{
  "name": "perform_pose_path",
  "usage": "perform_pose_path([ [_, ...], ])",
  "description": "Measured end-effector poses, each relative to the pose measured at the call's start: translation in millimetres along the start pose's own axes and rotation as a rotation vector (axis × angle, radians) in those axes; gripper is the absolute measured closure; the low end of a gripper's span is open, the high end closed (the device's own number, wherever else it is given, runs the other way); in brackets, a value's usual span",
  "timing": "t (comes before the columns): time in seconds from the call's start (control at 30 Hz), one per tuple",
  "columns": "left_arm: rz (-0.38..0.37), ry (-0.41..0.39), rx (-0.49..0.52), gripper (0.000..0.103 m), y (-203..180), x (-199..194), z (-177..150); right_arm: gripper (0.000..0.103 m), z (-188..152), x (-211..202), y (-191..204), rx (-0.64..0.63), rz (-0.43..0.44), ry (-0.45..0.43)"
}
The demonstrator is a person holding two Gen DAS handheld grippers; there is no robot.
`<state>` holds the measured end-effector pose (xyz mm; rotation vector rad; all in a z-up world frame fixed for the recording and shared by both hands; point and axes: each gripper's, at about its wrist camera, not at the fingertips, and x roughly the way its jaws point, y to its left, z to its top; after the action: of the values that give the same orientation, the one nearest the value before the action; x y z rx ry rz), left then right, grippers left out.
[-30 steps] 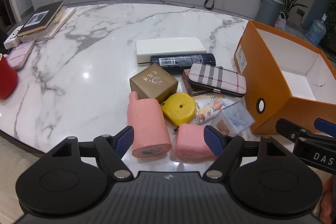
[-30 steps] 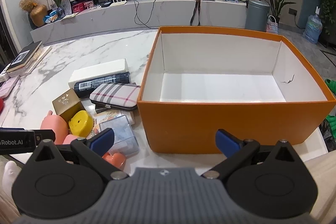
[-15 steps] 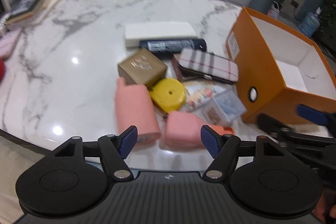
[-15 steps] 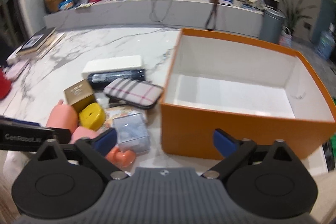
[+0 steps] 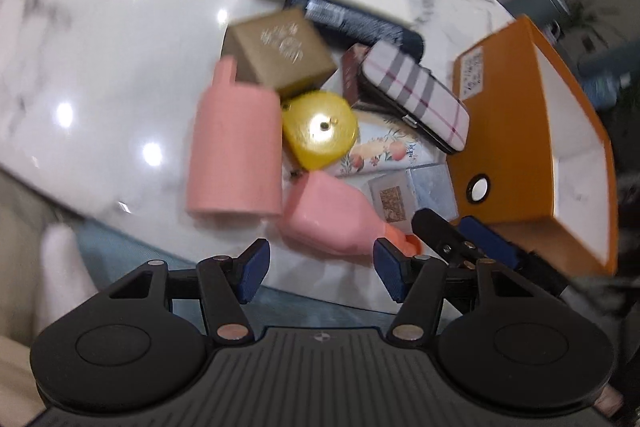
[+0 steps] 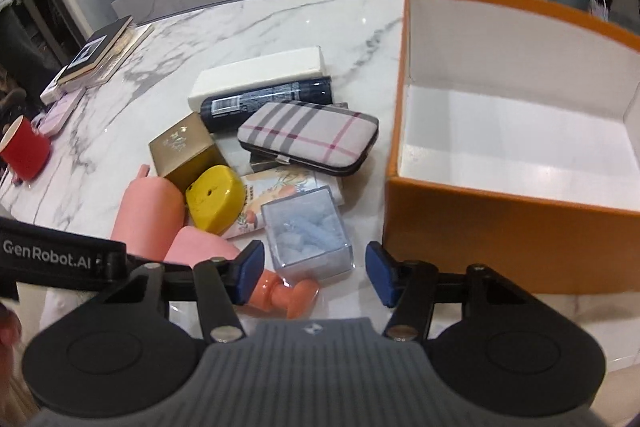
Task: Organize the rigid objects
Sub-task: 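Grasp the pink bottle with the left tool while the right tool grasps the clear box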
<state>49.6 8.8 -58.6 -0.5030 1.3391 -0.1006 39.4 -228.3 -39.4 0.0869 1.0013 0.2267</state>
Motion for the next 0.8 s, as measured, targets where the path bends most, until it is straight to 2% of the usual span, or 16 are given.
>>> perform_pose_path([
  [0.1,-0.028,-0.013,-0.093,0.029,6,4,5,0.05,3,6,-2,0.01,0.021,-0.004],
  [0.17,-0.043,-0.004,-0.127,0.032,4,10,8,0.051,3,11,1,-0.014,0.021,0.005],
  [0.37,-0.03,-0.007,-0.148,0.031,5,26,12,0.053,3,15,1,-0.042,0.041,0.005],
  [0.47,-0.02,-0.028,-0.112,0.033,4,28,14,0.054,-3,12,10,-0.088,0.047,0.018],
  [0.63,0.017,-0.059,-0.002,0.035,-5,25,14,0.054,-9,8,9,-0.096,0.066,0.039],
  [0.8,0.12,-0.104,0.187,0.037,-27,20,8,0.051,-9,6,-1,-0.052,-0.02,0.019],
])
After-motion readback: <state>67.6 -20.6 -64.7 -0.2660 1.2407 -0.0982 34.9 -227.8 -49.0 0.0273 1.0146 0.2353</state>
